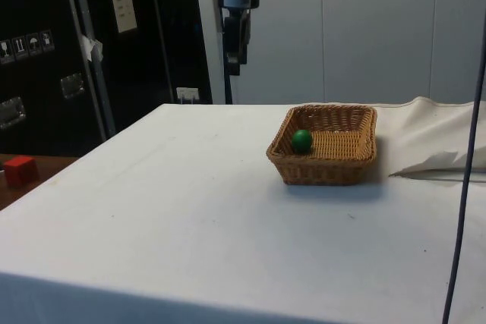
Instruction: Pick up the ball and place it into the basket.
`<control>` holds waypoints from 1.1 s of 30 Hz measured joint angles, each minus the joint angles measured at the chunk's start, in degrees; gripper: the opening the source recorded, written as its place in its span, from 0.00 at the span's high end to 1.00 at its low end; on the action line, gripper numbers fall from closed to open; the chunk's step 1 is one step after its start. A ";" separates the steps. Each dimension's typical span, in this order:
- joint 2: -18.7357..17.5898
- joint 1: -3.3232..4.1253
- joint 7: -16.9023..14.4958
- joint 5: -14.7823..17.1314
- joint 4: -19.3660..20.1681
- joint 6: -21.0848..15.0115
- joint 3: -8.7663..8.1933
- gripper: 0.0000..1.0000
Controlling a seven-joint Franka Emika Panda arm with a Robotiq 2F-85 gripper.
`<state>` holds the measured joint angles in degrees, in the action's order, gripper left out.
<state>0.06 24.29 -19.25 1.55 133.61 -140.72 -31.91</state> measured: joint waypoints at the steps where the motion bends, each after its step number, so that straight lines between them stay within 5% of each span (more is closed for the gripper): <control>1: 0.00 0.00 0.00 0.00 0.00 0.00 0.00 0.00; 20: -6.70 0.29 5.39 -0.52 -4.64 1.55 3.67 0.00; 33: -7.56 0.23 8.54 0.63 -4.70 1.60 3.90 0.00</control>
<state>-7.51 24.52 -10.71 2.18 128.92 -139.11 -28.02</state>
